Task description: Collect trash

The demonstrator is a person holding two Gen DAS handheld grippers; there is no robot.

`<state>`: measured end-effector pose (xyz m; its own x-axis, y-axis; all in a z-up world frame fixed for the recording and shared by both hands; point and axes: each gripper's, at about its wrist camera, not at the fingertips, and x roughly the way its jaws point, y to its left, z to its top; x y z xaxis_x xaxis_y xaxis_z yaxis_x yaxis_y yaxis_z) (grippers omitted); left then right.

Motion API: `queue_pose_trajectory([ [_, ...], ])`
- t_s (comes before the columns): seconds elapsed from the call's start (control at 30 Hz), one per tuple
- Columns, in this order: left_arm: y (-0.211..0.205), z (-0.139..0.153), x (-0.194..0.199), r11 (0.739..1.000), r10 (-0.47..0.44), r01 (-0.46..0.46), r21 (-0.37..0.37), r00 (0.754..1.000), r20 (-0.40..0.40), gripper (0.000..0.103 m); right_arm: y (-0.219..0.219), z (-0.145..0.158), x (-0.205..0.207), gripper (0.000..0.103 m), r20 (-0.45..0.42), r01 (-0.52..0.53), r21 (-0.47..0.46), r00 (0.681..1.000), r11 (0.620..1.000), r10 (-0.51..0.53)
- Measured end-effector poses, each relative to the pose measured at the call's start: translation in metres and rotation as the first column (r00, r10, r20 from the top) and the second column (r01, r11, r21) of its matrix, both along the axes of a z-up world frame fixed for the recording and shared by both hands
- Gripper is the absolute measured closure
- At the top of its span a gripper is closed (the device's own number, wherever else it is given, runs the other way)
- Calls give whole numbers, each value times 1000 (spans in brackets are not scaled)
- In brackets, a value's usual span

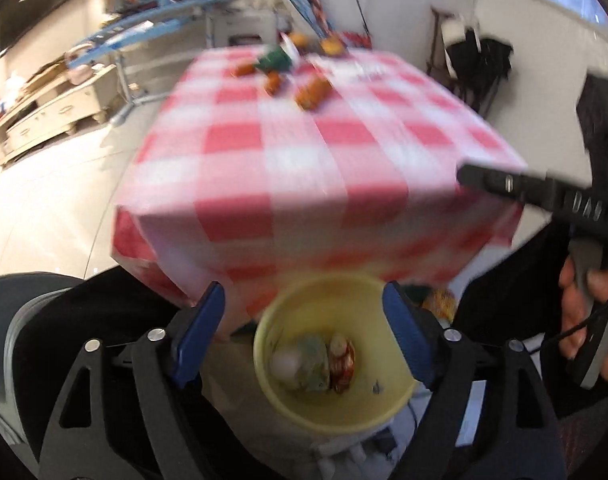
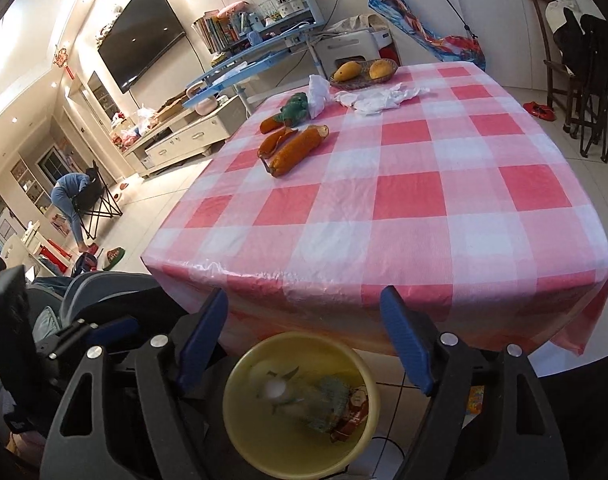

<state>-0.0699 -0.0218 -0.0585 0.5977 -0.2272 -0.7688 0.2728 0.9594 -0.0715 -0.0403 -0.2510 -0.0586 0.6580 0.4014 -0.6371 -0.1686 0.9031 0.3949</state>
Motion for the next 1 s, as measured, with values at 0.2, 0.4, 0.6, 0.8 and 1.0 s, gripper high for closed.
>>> queue_pose_trajectory([
  [0.2,22,16,-3,990,127,-119,-72,985,120,15,0,-2,-1,27,0,16,-22,1000,1000,-16],
  [0.4,29,20,0,981,189,-178,-79,971,150,12,0,-6,1,27,-10,22,-43,1000,999,-22],
  [0.6,30,17,3,981,190,-181,-76,971,144,11,5,-10,1,27,-23,15,-63,1000,998,-17],
  [0.8,28,15,4,981,190,-181,-72,971,143,10,6,-13,1,26,-34,11,-80,999,997,-14],
  [1.0,28,14,4,980,192,-183,-75,971,141,10,8,-15,0,26,-41,5,-92,999,996,-9],
])
